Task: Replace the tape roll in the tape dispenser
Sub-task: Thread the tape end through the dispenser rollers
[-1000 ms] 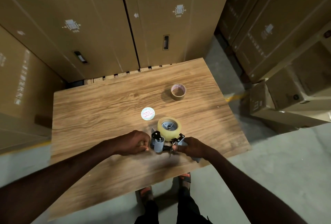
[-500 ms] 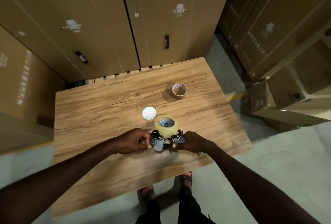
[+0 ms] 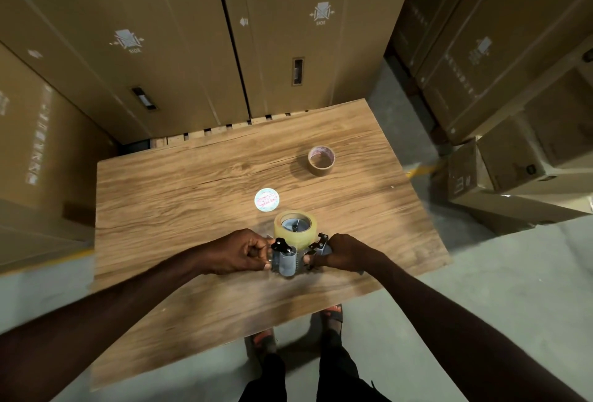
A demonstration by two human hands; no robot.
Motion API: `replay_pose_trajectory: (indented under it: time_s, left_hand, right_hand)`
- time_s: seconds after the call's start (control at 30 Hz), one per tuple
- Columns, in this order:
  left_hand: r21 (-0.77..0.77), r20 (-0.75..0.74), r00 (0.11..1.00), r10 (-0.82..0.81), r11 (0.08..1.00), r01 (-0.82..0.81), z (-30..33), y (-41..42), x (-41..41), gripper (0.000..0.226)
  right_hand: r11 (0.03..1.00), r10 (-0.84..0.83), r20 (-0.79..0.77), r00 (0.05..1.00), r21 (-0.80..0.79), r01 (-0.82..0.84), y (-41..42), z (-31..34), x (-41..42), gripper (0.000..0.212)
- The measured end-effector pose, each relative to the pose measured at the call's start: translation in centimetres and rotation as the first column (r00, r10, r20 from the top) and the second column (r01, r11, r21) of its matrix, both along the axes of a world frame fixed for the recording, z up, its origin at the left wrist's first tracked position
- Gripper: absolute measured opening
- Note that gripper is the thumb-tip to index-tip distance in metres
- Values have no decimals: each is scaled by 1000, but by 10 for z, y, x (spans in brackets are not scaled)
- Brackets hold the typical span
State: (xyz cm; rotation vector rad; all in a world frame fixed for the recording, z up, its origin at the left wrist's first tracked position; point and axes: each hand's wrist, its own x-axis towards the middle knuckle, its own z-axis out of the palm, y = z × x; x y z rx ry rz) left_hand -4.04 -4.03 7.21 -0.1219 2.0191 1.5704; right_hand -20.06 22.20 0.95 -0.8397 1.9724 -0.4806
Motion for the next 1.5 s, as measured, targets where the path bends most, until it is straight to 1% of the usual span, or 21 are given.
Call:
replay_pose_trajectory:
  time_s: [0.07, 0.13, 0.27, 0.33, 0.37, 0.43, 0.47, 0.6, 0.67, 0.7, 0.77, 0.83, 0.9, 0.97, 1.0, 1.13, 1.2, 1.27, 1.37, 1.43, 1.5]
  left_hand:
    - [1, 12, 1000, 7, 1000, -7, 2, 0, 0, 24]
    - [-7, 14, 1000, 7, 1000, -7, 3, 0, 0, 22]
    - [1, 32, 999, -1, 1000, 1, 3, -1, 0, 22]
    - [-2, 34, 999, 0, 1000, 0, 2, -1, 1, 27]
    - [-9, 34, 999, 3, 1000, -2, 2, -2, 1, 29]
    - [-19, 40, 999, 9, 1000, -8, 3, -1, 2, 24]
    - [-25, 44, 999, 13, 1000, -12, 5, 0, 1, 22]
    - [-61, 60, 997, 38, 998, -34, 9, 1, 2, 24]
    - [-123, 53, 998, 38, 992, -32, 11, -1, 4, 29]
    - [-162, 36, 998, 41, 986, -35, 13, -2, 4, 28]
    - [-232, -10, 999, 37, 972, -38, 20, -2, 3, 18]
    - [-254, -12, 999, 29, 967, -31, 28, 1, 2, 15]
    - [-233, 63, 995, 79, 971, -62, 33, 5, 4, 18]
    - [-176, 150, 977, 154, 976, -127, 35, 8, 8, 19]
    - [-141, 202, 960, 195, 976, -168, 35, 12, 10, 20]
    - [-16, 465, 820, 334, 929, -369, 38, 25, 19, 24]
    - [45, 549, 748, 372, 881, -471, 38, 29, 25, 24]
    - [68, 583, 702, 409, 837, -543, 37, 29, 33, 21]
    - [80, 581, 684, 442, 805, -588, 33, 27, 43, 24]
    - [63, 569, 681, 460, 802, -594, 32, 29, 45, 18]
    - [-20, 517, 711, 477, 837, -547, 35, 34, 47, 17]
  right_hand:
    - [1000, -1, 14, 1000, 17, 1, 1, -1, 0, 40]
    - [999, -21, 28, 999, 24, 20, 1, 1, 1, 43]
    - [1000, -20, 44, 999, 21, 19, 0, 2, 1, 72]
    - [999, -15, 53, 998, 34, 13, -1, 2, -1, 76]
    - [999, -18, 60, 998, 36, 16, -1, 1, -2, 83]
    - [999, -18, 65, 998, 37, 16, 0, 1, -2, 93]
    - [999, -13, 65, 998, 36, 11, 0, 1, -2, 93]
    - [999, -34, 75, 997, 34, 32, 0, 0, -3, 87]
    - [999, -35, 88, 995, 27, 33, 0, -2, -3, 82]
    - [999, -36, 83, 996, 34, 33, 0, -2, -3, 73]
    - [999, -26, 77, 997, 40, 23, -1, 1, -3, 45]
    - [999, -34, 92, 995, 41, 30, -2, 2, -3, 37]
    - [998, -44, 110, 993, 45, 40, -3, 1, -3, 43]
    - [996, -74, 132, 988, 59, 67, -3, 1, -1, 59]
    - [994, -92, 151, 984, 72, 82, -3, 1, -1, 62]
    - [986, -138, 249, 959, 122, 111, -3, 3, 5, 61]
    - [984, -161, 306, 938, 118, 131, -1, 0, 8, 75]
    - [977, -203, 347, 916, 134, 166, 2, -4, 10, 82]
    - [974, -216, 373, 902, 142, 175, 2, -8, 12, 80]
    - [976, -208, 362, 909, 141, 167, 1, -8, 12, 83]
    - [974, -211, 358, 909, 159, 164, 0, -5, 10, 79]
